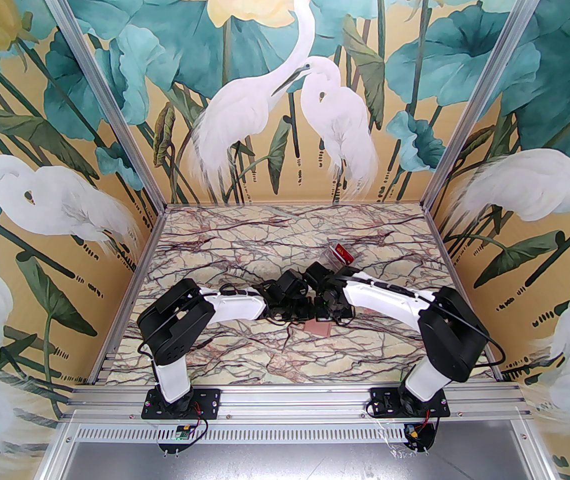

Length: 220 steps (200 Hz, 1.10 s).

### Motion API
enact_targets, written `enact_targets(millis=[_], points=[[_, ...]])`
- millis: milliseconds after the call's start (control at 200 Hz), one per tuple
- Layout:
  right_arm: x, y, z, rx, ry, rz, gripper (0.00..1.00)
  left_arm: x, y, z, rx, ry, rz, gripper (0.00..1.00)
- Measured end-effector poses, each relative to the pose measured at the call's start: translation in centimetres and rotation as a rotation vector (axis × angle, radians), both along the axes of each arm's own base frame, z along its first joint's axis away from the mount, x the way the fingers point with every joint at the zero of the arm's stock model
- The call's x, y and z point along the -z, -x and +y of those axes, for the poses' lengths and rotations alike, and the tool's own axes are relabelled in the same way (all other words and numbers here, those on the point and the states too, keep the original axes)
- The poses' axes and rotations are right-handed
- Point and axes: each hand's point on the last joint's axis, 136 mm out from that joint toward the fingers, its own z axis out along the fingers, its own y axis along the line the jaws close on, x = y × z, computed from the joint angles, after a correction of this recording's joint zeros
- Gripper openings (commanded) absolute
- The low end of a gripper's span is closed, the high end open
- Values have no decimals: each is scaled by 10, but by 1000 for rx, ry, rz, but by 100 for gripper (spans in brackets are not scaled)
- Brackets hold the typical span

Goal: Put the credit cards into the card holder

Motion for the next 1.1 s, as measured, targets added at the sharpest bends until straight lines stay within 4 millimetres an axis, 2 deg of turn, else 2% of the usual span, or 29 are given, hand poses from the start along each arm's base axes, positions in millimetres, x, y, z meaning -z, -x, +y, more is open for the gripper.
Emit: enact_targets(millis=[70, 205, 290, 330, 445, 670, 835, 920, 1100], points=[[-4, 3, -1, 0, -12, -7, 26, 0, 0, 0, 0, 0, 0, 9], [-18, 5, 2, 7, -62, -34, 38, 0, 0, 0, -6, 9, -1, 8], [-25, 6, 4, 9, -98, -49, 39, -1, 1, 0, -7, 27, -12, 23], [-27, 6, 4, 11, -108, -53, 38, -3, 1, -1, -9, 43, -18, 25], [-30, 6, -1, 35, -139, -59, 28, -7, 6, 2, -10, 49, -23, 25], [-15, 7, -22, 134, -231, -29, 25, -11, 11, 15, -7, 7, -27, 34], [-4, 12, -15, 137, -315, 8, 19, -10, 15, 21, -5, -12, -23, 34], [-4, 10, -7, 128, -364, 7, 15, -13, 17, 22, 4, -17, -28, 37], [-6, 4, 0, 128, -426, -3, 11, -28, 19, 36, 6, -54, -65, 40]])
